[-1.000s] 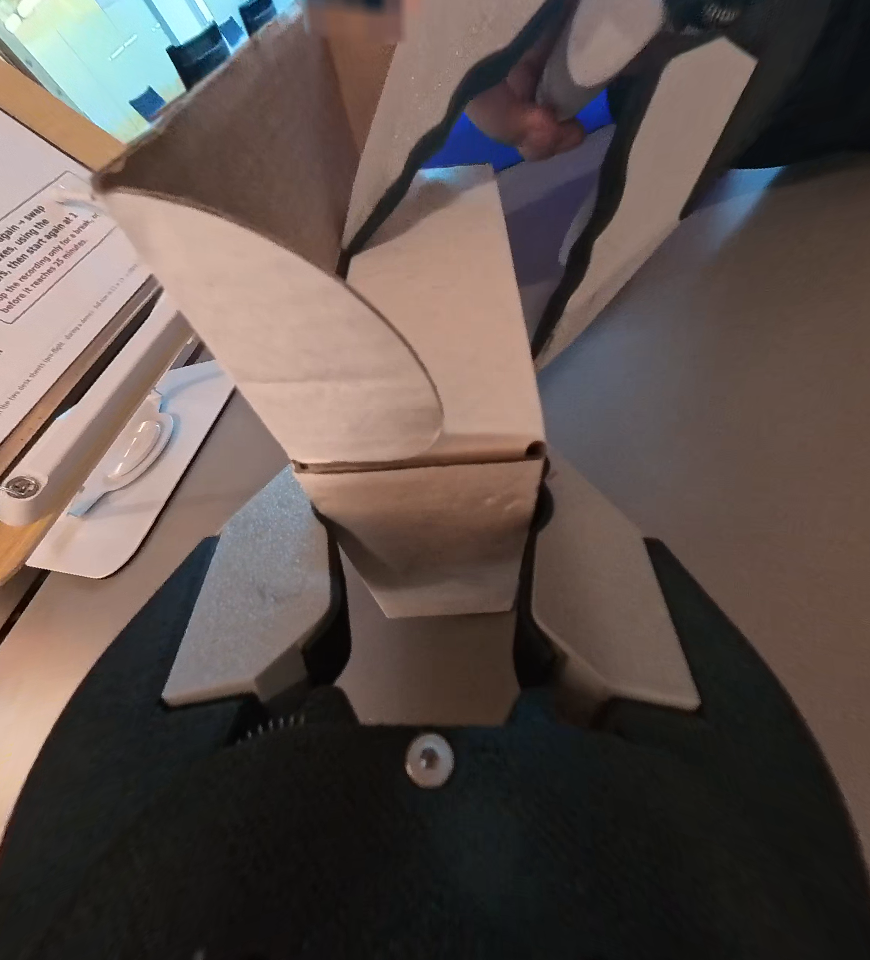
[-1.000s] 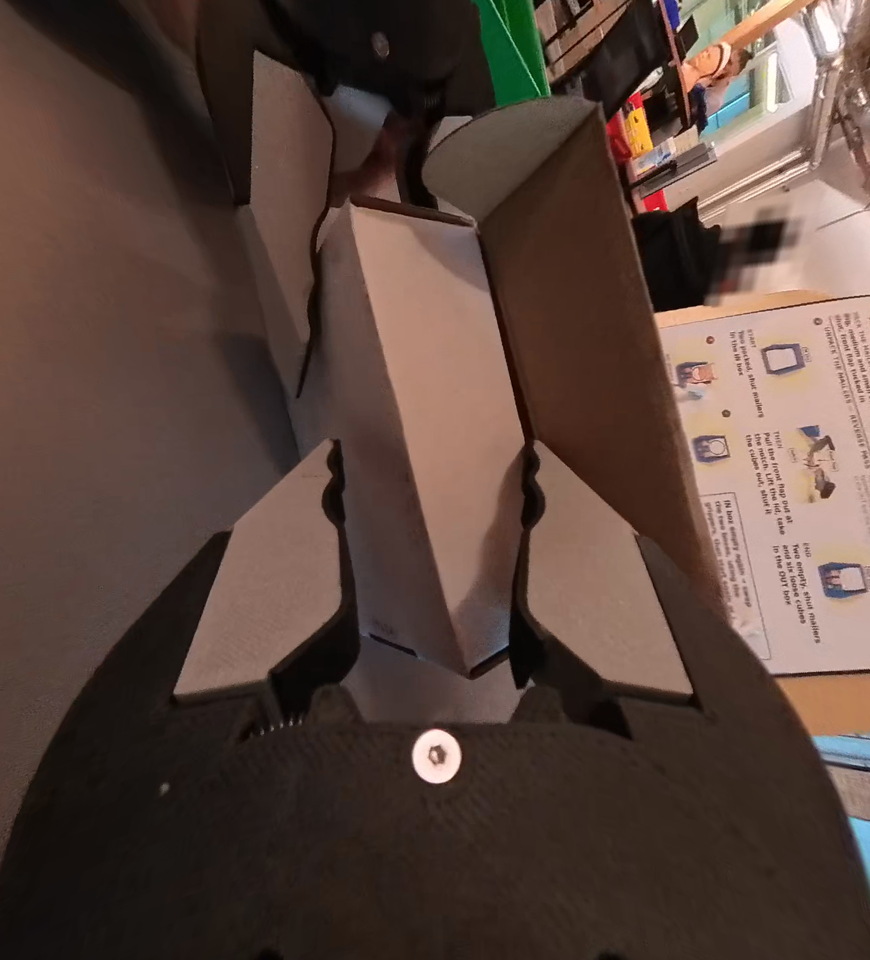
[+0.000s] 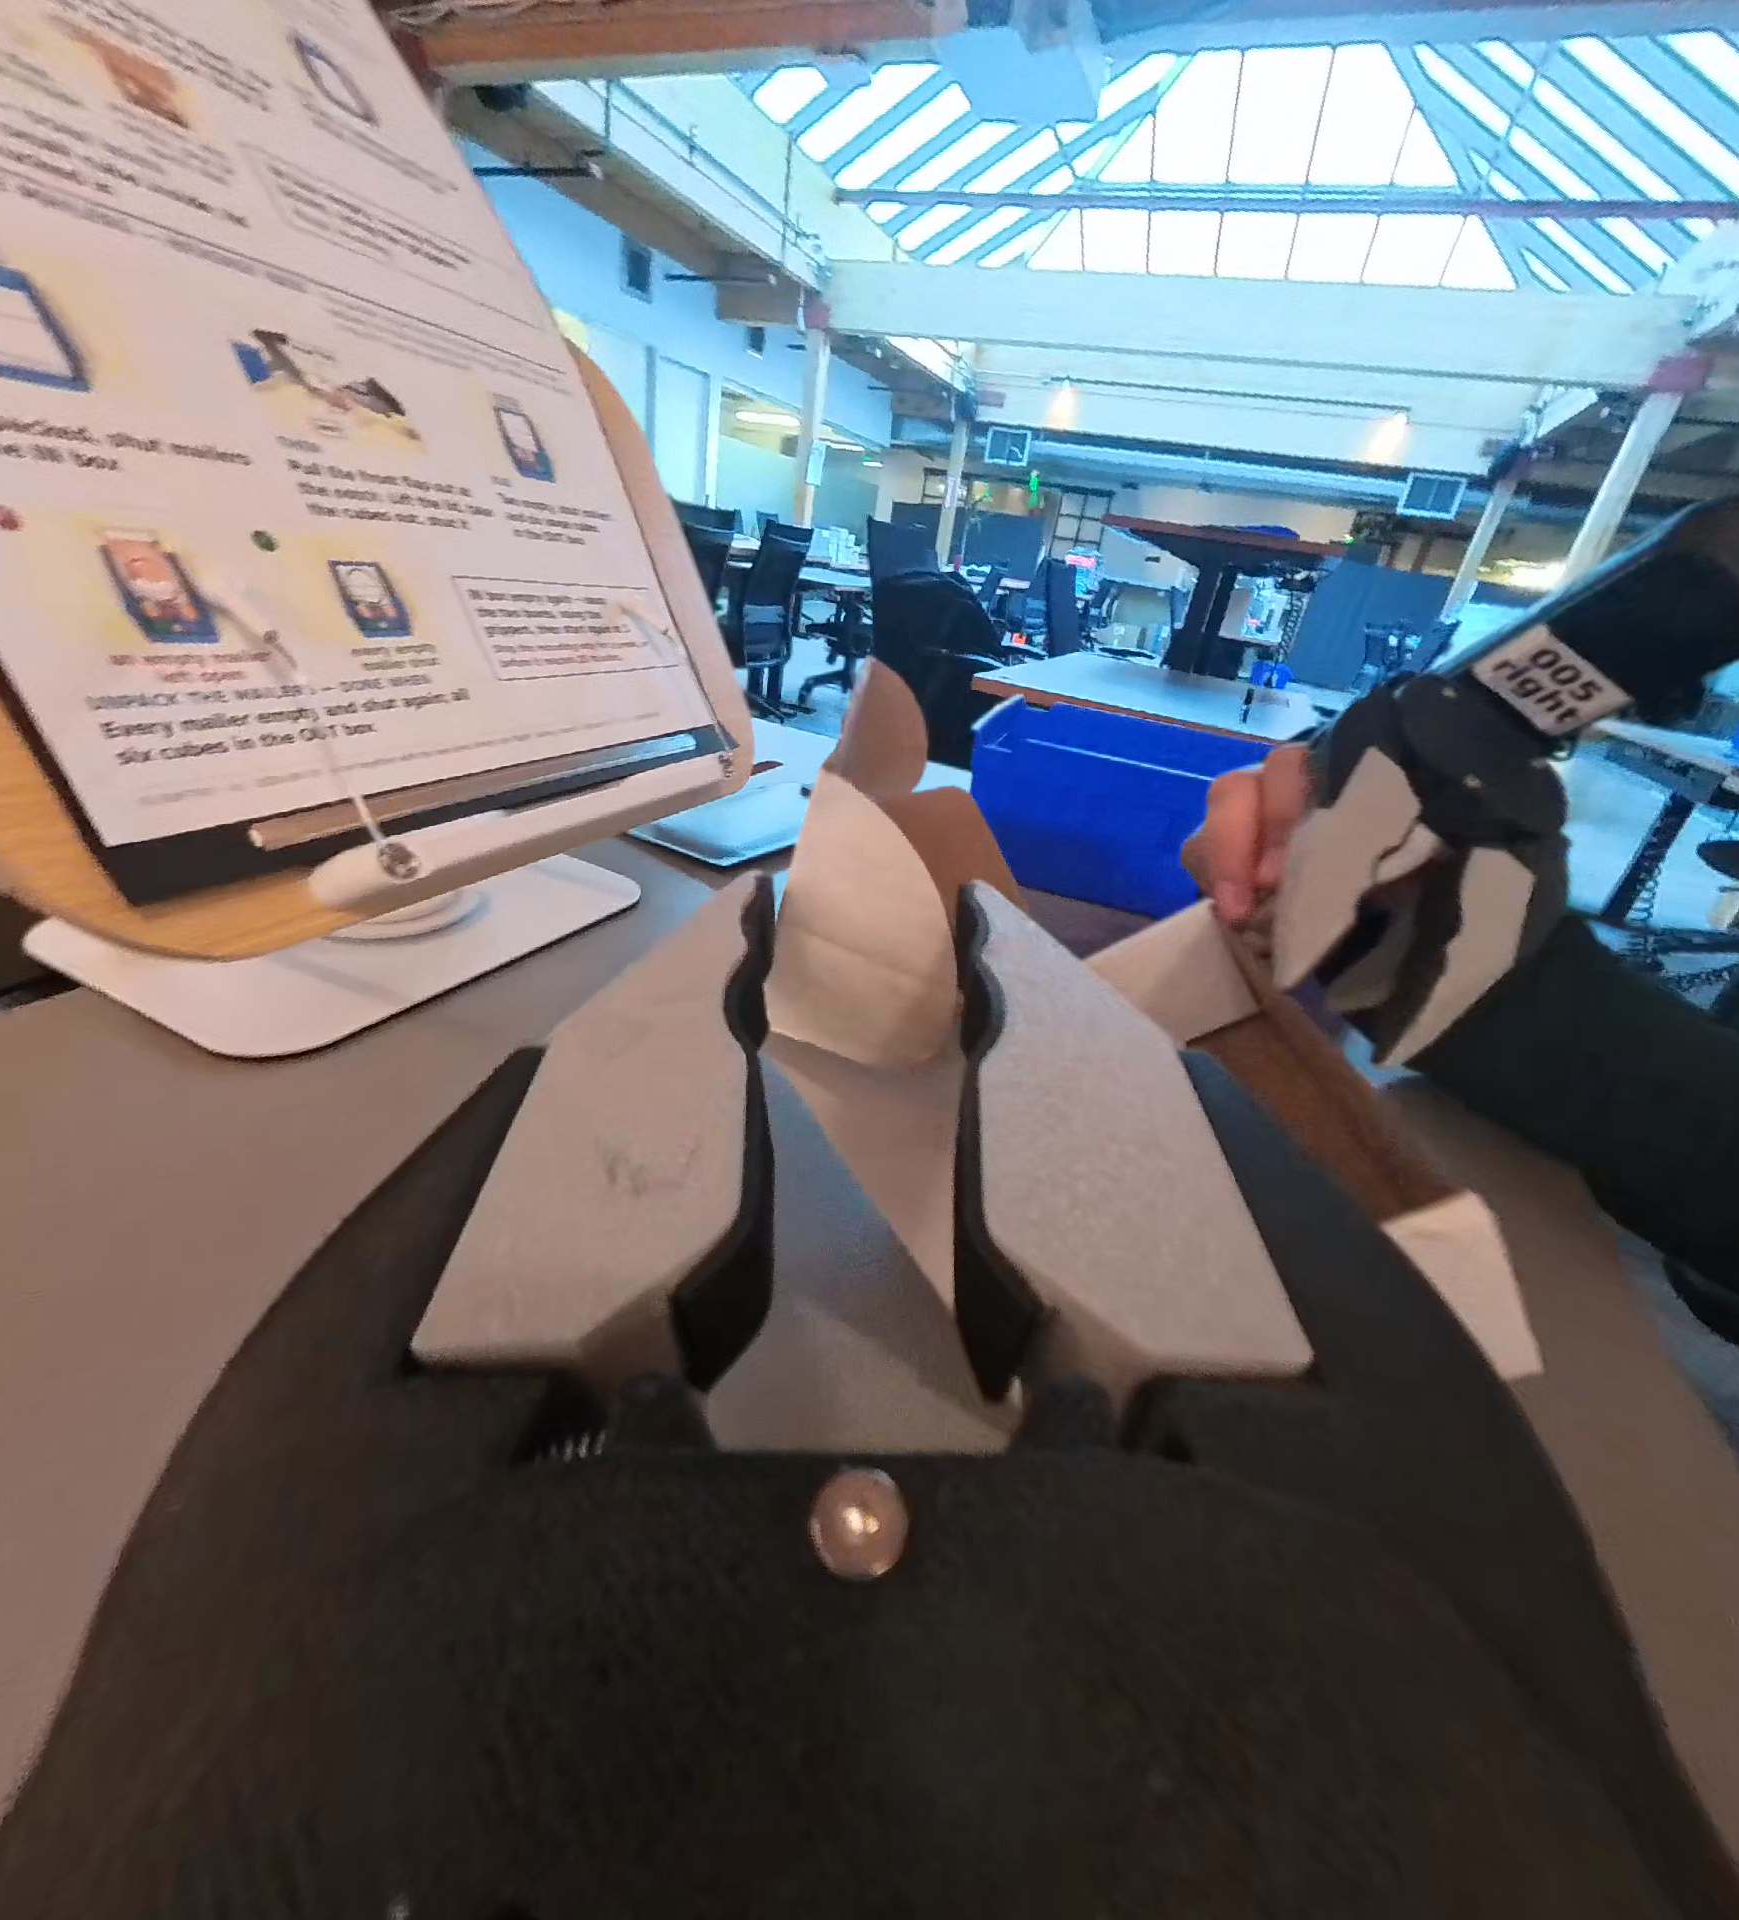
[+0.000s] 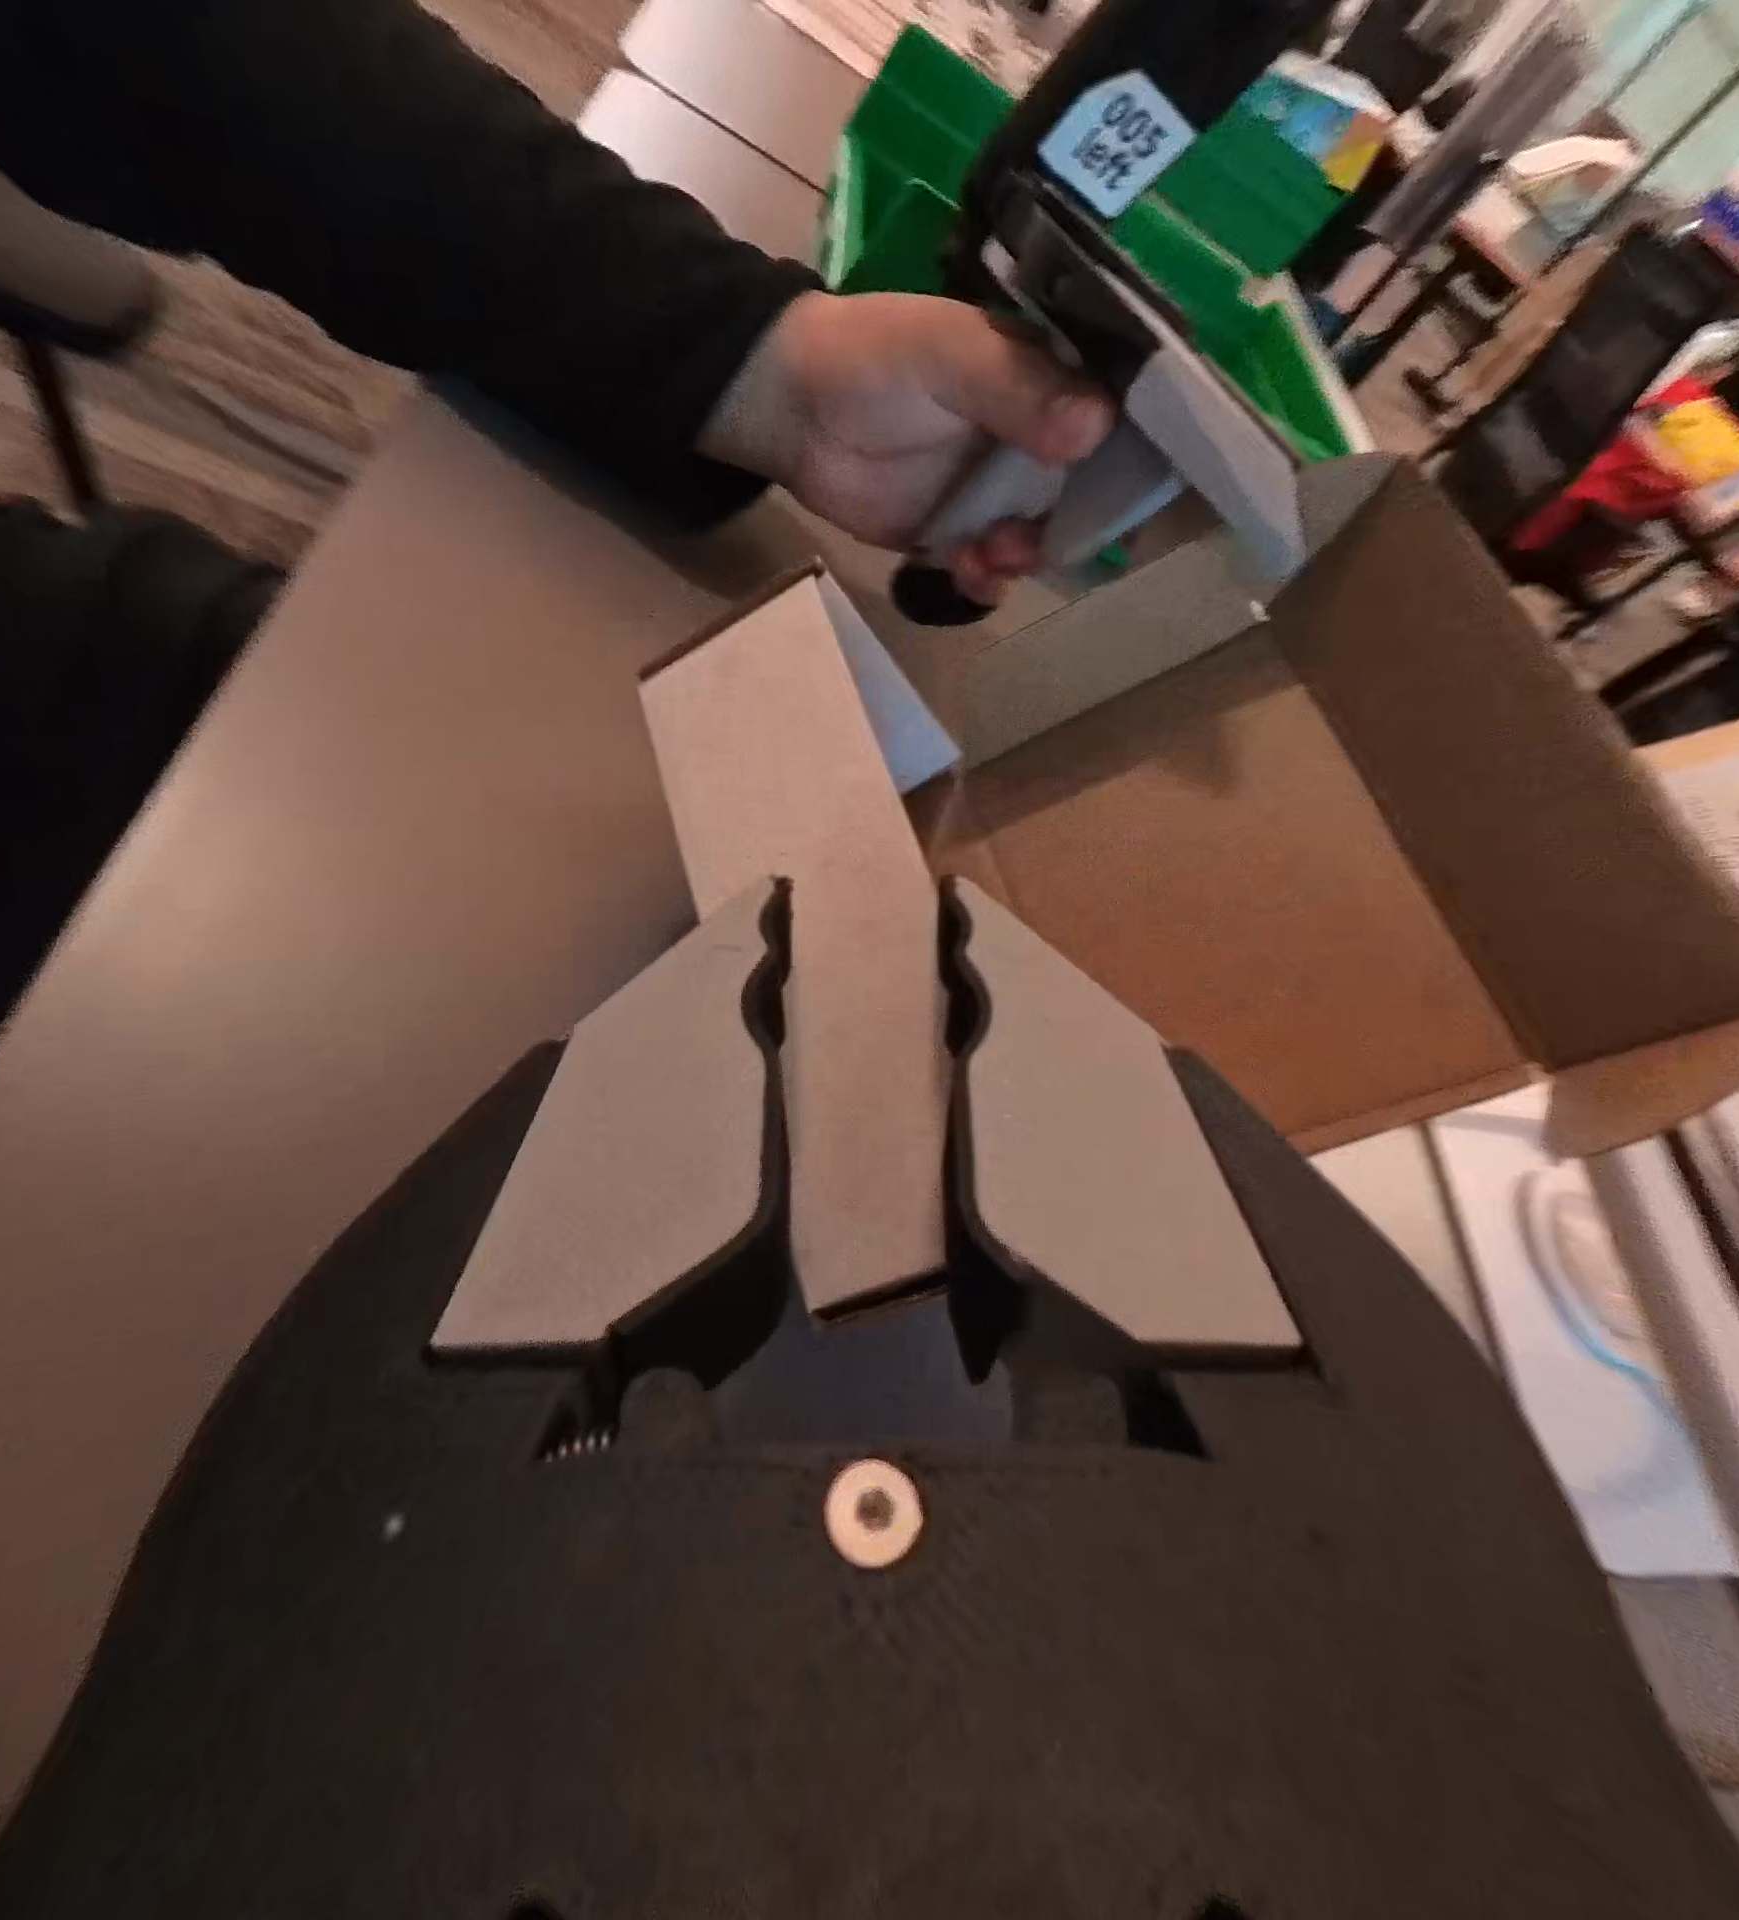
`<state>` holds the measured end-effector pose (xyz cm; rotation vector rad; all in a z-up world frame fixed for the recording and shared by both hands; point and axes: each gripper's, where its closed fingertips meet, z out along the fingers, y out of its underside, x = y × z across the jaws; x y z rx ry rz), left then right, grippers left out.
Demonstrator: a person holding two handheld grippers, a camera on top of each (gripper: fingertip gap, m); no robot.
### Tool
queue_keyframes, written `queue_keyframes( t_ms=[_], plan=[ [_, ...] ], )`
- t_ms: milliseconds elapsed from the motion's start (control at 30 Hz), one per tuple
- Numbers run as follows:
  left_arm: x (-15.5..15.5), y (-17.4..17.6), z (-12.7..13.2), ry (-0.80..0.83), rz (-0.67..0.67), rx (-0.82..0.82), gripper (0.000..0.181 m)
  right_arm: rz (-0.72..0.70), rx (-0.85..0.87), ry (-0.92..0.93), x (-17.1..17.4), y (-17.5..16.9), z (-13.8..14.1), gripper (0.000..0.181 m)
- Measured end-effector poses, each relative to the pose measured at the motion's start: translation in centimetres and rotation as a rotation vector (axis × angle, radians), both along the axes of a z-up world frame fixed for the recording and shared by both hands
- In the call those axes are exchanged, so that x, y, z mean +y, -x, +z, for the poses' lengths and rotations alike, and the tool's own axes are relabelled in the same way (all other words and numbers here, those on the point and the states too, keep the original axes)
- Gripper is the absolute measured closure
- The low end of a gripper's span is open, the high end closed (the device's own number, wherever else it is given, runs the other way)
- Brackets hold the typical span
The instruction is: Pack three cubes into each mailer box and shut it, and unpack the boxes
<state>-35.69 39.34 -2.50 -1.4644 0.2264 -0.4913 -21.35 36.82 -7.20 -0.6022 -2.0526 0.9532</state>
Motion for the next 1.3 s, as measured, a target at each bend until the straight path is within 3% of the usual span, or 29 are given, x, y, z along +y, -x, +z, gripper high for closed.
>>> queue_keyframes(
  t_ms=[133, 200, 333, 500, 567, 667, 767, 1033, 1300],
  plan=[
    [0.6, 1.6, -1.5, 0.072, 0.031, -0.045, 0.148, 0.110, -0.143, 0.138, -1.3, -2.1, -0.8, 0.158],
    [0.6, 1.8, -1.4, 0.073, 0.006, -0.108, 0.148, 0.198, -0.251, 0.194, -2.3, -3.6, -1.6, 0.177],
    [0.7, 1.8, -1.6, 0.077, -0.004, -0.126, 0.148, 0.286, -0.420, 0.240, -3.5, -4.8, -3.1, 0.173],
    [0.1, 0.8, -0.8, 0.035, -0.032, -0.058, 0.148, 0.346, -0.258, 0.418, -3.6, -4.8, 1.8, 0.171],
    [-0.2, -0.1, -0.3, 0.006, -0.062, -0.032, 0.148, 0.254, -0.142, 0.473, -2.0, -3.6, 3.7, 0.170],
    [-0.5, -0.9, 0.1, -0.019, -0.081, -0.004, 0.148, -0.003, -0.053, 0.625, 2.8, -0.9, 5.7, 0.164],
    [-0.6, -1.2, 0.3, -0.034, -0.071, 0.029, 0.148, -0.298, -0.017, 0.732, 8.5, 1.4, 5.1, 0.157],
    [-0.5, -1.1, 0.3, -0.039, -0.069, 0.017, 0.148, -0.489, -0.077, 0.651, 10.7, 2.9, 1.8, 0.127],
    [-0.4, -0.9, 0.1, -0.036, -0.066, -0.005, 0.148, -0.497, -0.245, 0.564, 9.7, 3.8, -2.7, 0.124]
  ],
)
